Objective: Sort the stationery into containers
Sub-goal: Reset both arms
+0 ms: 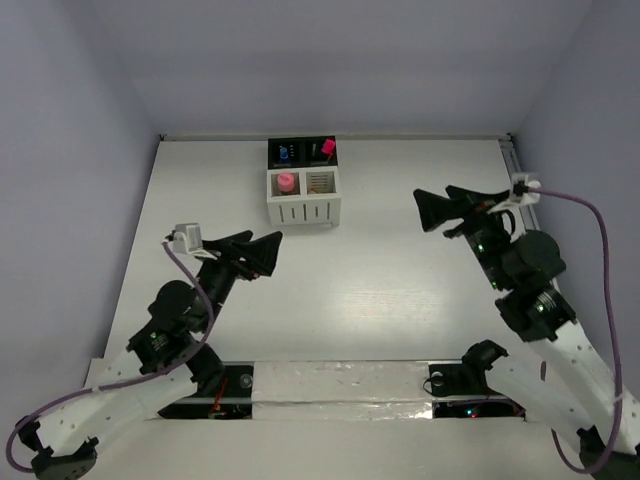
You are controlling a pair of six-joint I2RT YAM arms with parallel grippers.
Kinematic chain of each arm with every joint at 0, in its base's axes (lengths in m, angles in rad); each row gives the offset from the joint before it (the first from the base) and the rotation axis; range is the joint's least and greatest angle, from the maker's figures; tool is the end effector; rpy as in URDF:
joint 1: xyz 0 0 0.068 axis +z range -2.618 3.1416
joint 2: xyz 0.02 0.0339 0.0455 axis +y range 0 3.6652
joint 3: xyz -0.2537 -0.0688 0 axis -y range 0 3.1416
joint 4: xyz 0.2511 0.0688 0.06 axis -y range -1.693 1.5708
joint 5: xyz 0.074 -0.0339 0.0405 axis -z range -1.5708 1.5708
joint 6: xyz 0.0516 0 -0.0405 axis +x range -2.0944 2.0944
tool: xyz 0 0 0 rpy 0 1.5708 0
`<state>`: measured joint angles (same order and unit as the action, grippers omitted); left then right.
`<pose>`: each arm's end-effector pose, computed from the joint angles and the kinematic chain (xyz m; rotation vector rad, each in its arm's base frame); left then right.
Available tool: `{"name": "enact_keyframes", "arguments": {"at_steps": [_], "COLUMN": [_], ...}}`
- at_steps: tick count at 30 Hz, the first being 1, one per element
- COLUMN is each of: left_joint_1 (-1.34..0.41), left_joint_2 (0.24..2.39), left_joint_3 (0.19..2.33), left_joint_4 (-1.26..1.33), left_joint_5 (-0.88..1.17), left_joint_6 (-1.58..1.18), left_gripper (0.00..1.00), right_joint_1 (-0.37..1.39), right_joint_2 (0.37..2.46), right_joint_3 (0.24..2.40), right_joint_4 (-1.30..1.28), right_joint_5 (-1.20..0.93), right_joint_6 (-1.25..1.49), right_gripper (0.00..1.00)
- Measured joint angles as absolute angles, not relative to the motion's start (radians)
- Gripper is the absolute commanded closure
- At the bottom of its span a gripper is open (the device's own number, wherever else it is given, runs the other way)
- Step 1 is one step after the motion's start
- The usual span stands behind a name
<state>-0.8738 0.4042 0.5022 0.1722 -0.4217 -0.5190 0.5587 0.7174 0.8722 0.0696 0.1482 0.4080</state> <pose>0.1108 -0.0995 0.3299 -0.1336 1.3751 -0.9031 0.1648 0.0940 0.4061 0.0242 1.3845 0.7129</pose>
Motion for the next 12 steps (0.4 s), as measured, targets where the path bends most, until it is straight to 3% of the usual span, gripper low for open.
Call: {"name": "enact_keyframes", "arguments": {"at_steps": [7,12], "left_joint_1": [-0.874,-0.874], "left_joint_2": [0.284,0.245], "left_joint_3": [0.621,0.614], "left_joint_4": [0.116,0.094], "left_joint_5": [-0.419,-0.419], "left_joint_6": [-0.484,-0.491], "left_gripper": [0.01,0.01], "right_joint_1": [0.559,0.558], "right_joint_2": [0.395,0.347], "right_joint_3": [0.768,0.727], "right_joint_4": [-0.067,-0.08], "right_joint_5": [0.228,0.237], "right_joint_6": [0.413,0.424], "right_gripper": [0.0,0.0]}}
